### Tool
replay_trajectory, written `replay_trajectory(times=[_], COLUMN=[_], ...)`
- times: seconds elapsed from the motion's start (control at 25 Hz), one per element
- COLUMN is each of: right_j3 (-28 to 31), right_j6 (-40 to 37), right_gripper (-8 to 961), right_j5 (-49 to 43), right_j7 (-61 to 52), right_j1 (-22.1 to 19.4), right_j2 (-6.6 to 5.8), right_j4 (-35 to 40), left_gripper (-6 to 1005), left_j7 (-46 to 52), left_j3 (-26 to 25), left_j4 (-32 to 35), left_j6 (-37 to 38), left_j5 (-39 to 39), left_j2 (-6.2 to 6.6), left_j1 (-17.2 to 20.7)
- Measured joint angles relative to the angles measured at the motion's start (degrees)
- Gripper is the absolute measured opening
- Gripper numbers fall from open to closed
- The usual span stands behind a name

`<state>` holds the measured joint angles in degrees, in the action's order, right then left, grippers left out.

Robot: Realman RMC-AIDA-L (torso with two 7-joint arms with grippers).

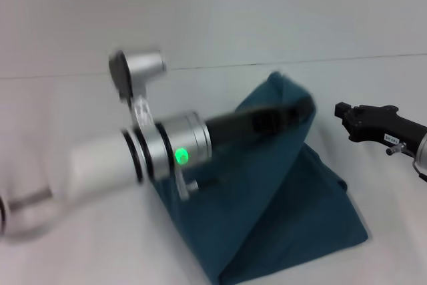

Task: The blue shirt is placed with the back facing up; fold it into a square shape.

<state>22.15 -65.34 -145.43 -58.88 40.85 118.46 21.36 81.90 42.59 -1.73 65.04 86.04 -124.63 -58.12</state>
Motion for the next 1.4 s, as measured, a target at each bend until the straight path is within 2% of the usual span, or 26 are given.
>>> replay_trajectory(times=[0.08, 0.12, 0.24, 0.36, 0.48, 0.6, 0.76, 0.88, 1.0, 1.16, 1.2, 1.28, 1.4], right_j3=[-1.3, -2.0, -2.6, -2.6, -2.8, -3.8, -7.7, -12.7, -19.9, -29.2, -30.7, -33.7, -37.3], right_j6=[0.0, 0.2, 0.4, 0.9, 1.1, 0.9, -2.5, -8.4, -14.9, -20.5, -21.3, -22.6, -23.7], right_gripper=[2, 2, 2, 4, 5, 6, 7, 9, 28, 65, 110, 201, 312], right_j5=[0.0, 0.0, 0.1, 0.6, 1.3, 1.4, 1.6, 2.1, 3.5, 4.6, 4.7, 4.7, 4.7], right_j7=[-0.9, -1.3, -1.8, -1.8, -1.9, -3.9, -12.4, -21.4, -31.8, -45.5, -47.9, -52.4, -57.4], right_j1=[0.2, 0.4, 0.6, 0.9, 1.0, 1.1, 1.2, 1.0, 0.2, -0.5, -0.6, -0.6, -0.5], right_j2=[0.00, 0.01, -0.01, 0.08, 0.03, -0.16, -0.72, -1.62, -3.68, -7.86, -8.53, -9.31, -9.69], right_j4=[0.2, 0.2, 0.0, 0.2, 0.4, 1.1, 5.3, 10.2, 14.8, 15.9, 15.9, 16.1, 16.2], left_gripper=[78, 82, 93, 105, 240, 378, 572, 637, 701, 787, 809, 849, 909], left_j7=[-11.4, -19.1, -27.4, -29.2, -27.9, -26.2, -19.6, -14.7, -11.5, -7.2, -6.8, -6.7, -6.7], left_j3=[-7.0, -12.7, -20.8, -26.5, -29.4, -29.9, -29.7, -29.2, -28.4, -24.6, -23.4, -19.4, -16.5], left_j4=[-8.0, -11.8, -16.0, -17.5, -17.6, -15.7, -8.5, -1.4, 5.8, 15.6, 17.6, 23.4, 27.0], left_j6=[-3.8, -4.1, -1.9, 0.9, 4.3, 9.3, 16.1, 20.0, 23.9, 28.2, 29.1, 31.6, 32.7], left_j5=[-2.4, -1.5, 3.7, 12.1, 19.1, 23.5, 26.9, 29.2, 29.8, 29.9, 29.9, 29.9, 29.9], left_j2=[0.01, 0.00, 0.00, -0.02, -0.03, 0.12, 0.38, 0.43, 0.54, 0.61, 0.61, 0.63, 0.69], left_j1=[0.2, 1.8, 5.2, 7.7, 9.3, 10.3, 12.7, 14.8, 17.5, 21.3, 22.2, 24.7, 26.3])
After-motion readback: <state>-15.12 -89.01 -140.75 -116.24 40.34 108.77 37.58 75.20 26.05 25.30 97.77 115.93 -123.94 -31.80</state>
